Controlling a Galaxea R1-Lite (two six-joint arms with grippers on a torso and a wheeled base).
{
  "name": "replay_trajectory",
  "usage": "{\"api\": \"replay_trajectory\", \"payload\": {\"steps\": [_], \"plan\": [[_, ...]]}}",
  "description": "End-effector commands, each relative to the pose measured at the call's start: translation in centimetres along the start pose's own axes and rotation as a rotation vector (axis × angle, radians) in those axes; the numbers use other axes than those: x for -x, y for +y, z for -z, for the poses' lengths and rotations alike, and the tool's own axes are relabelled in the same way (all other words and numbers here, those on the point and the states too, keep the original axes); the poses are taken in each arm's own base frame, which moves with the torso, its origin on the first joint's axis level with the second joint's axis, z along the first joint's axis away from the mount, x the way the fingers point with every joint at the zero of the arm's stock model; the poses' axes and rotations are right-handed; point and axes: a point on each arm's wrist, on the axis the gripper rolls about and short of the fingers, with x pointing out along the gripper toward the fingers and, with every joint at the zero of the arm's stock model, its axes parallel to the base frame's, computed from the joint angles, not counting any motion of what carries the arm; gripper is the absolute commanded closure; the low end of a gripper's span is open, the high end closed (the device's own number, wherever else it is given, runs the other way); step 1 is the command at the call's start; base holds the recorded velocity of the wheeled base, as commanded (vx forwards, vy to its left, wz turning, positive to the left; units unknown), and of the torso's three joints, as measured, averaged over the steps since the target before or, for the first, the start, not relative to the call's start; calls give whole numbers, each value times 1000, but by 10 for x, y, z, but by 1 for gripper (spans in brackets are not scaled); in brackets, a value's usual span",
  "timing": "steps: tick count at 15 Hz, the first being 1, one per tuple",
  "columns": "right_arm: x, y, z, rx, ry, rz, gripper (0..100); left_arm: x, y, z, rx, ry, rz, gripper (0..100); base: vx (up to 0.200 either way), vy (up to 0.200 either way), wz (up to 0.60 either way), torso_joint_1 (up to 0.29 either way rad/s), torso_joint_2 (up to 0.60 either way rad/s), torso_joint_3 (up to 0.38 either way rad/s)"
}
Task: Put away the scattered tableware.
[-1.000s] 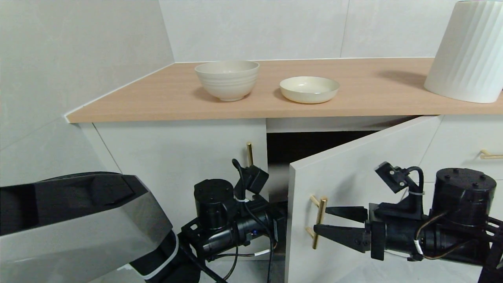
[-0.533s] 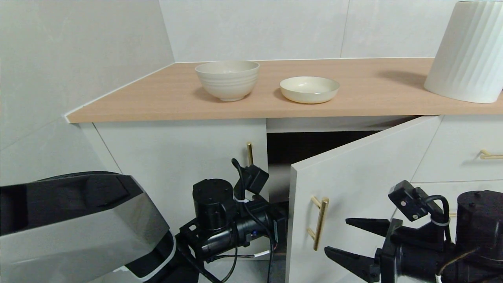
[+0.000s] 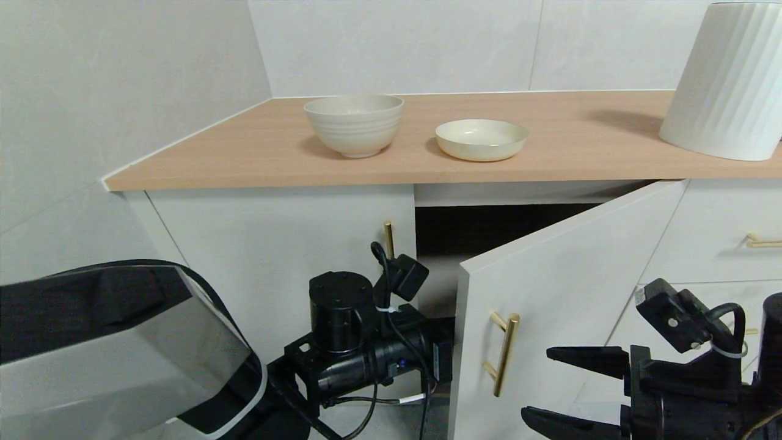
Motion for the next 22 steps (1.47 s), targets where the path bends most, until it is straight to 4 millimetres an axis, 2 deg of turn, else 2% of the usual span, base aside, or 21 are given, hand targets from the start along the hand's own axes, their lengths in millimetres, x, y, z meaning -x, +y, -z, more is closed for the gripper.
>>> {"api": "replay_trajectory", "payload": {"steps": [1,6,12,15,19,22], "plan": [[2,3,-2,9,-12,-12,0,-1,-5,-10,-8,-18,11,100,-200,0,0,7,2,2],[3,6,0,12,-7,-25,0,-13,-7,-17,-3,-4,5,100,-200,0,0,-2,2,0],[3,6,0,12,-5,-26,0,-29,-2,-22,10,25,-6,100,0,0,0,0,0,0],[3,6,0,12,-5,-27,0,-35,0,-27,9,15,-22,100,-200,0,0,7,1,2],[2,7,0,13,-4,-30,0,-44,-1,-40,8,13,-22,100,0,0,0,0,0,0],[3,7,0,14,-5,-32,0,-49,1,-41,12,22,-25,100,0,0,0,0,0,0]]}}
